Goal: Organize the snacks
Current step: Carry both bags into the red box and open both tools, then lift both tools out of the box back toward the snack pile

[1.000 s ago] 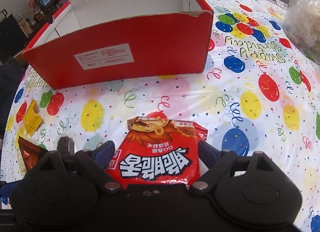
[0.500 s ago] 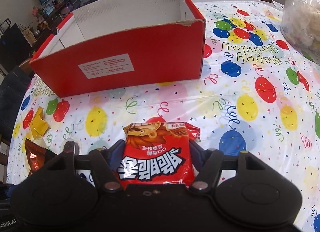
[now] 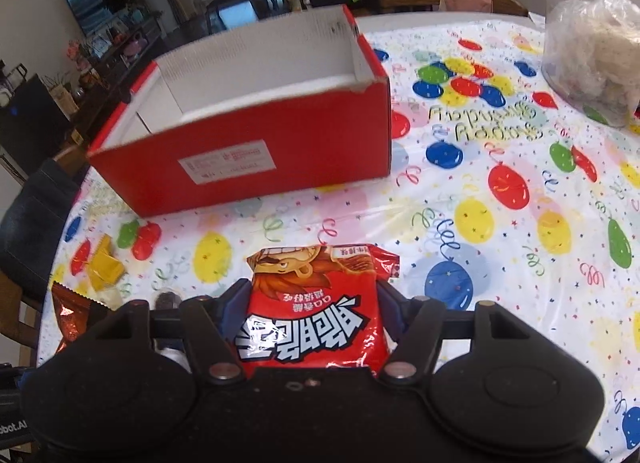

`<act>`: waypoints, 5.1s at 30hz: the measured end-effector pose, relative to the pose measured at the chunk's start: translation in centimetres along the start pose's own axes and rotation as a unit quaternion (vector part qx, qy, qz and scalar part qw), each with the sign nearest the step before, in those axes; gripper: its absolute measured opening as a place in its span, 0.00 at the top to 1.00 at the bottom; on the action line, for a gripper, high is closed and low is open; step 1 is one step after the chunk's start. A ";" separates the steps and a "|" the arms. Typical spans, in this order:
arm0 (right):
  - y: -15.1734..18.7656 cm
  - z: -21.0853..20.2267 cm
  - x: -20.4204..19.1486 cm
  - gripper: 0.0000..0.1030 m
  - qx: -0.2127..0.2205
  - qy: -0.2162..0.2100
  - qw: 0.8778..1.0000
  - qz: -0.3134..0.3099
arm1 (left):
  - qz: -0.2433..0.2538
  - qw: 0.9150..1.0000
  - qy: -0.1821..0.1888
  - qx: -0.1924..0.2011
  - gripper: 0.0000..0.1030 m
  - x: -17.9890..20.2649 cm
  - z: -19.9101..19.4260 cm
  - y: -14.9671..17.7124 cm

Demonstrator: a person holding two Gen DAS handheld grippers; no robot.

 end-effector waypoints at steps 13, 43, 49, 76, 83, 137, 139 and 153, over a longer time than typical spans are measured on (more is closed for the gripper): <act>-2.9 -6.6 -2.6 0.37 0.054 -0.035 0.997 -0.032 | 0.018 0.999 0.012 0.048 0.68 -0.2 -5.7 -2.2; -18.6 3.4 -2.5 0.36 0.033 -0.056 0.988 -0.142 | 0.039 0.996 -0.072 0.026 0.68 4.0 2.7 -22.3; -19.3 7.0 -3.1 0.37 0.011 -0.054 0.983 -0.174 | 0.045 0.994 -0.103 -0.007 0.68 3.7 6.3 -24.8; -16.4 14.6 -5.3 0.36 -0.087 -0.043 0.948 -0.304 | 0.101 0.974 -0.136 -0.148 0.67 4.2 15.9 -25.7; -16.7 14.6 -5.0 0.35 -0.089 -0.051 0.949 -0.300 | 0.093 0.974 -0.141 -0.153 0.66 4.0 16.2 -25.4; -8.4 -8.5 -7.9 0.04 0.090 -0.086 0.982 -0.139 | 0.134 0.987 0.007 0.089 0.35 1.1 -7.1 -13.1; -7.6 -8.9 -7.9 0.01 0.098 -0.084 0.982 -0.139 | 0.127 0.987 0.012 0.095 0.32 0.5 -7.4 -12.2; -0.9 -9.1 -5.2 0.00 0.110 -0.061 0.983 -0.131 | 0.113 0.989 0.024 0.094 0.23 -2.2 -6.2 -6.9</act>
Point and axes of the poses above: each gripper's, at about its wrist camera, not at the fingertips, and z roughly the way its jaws point, x to its right, y to its underside, the point moved 4 cm from there along z, roughly the way its jaws point, and after that the axes turned 2 degrees about -y, right-handed, at the moved point
